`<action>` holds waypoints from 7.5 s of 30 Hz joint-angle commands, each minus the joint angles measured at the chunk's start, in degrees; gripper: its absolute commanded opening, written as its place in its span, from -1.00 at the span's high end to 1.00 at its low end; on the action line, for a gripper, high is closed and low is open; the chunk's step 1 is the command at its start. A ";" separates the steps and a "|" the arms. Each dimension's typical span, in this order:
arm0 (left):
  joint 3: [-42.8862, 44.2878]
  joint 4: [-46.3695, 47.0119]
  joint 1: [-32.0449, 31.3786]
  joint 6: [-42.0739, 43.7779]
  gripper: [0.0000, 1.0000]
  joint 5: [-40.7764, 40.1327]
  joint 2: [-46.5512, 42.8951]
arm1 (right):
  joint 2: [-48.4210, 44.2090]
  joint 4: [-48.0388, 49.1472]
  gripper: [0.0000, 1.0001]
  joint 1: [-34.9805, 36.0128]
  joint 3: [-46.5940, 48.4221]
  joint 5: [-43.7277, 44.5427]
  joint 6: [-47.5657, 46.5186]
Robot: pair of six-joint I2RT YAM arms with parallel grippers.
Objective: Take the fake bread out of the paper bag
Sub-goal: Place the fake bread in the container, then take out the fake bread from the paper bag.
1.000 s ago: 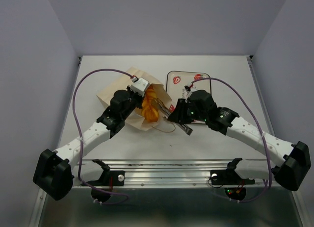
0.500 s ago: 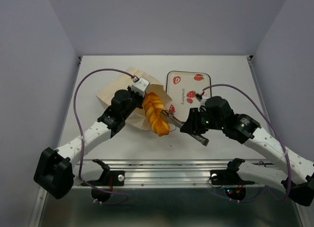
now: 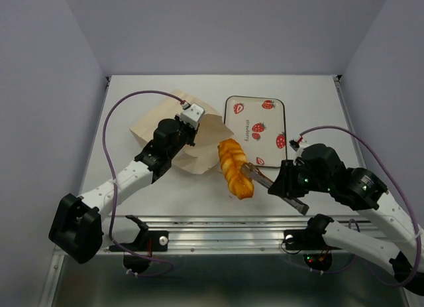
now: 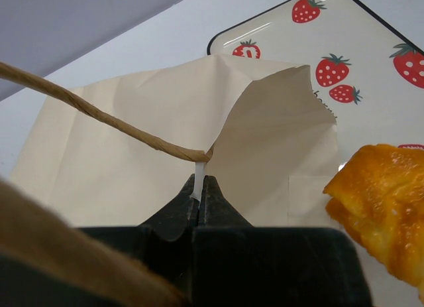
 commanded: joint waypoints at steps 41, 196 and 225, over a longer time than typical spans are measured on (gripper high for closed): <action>1.47 1.35 -0.17 0.27 1.00 -0.24 -3.71 | 17.54 20.14 0.99 -4.01 16.47 37.48 -13.54; 0.41 -2.61 -0.26 4.49 1.00 9.08 -6.79 | 37.15 56.27 -0.15 5.90 2.58 14.93 -1.79; 1.56 0.91 -0.26 -1.31 1.00 8.29 -4.07 | 50.34 75.08 -0.23 7.57 -3.74 22.95 20.46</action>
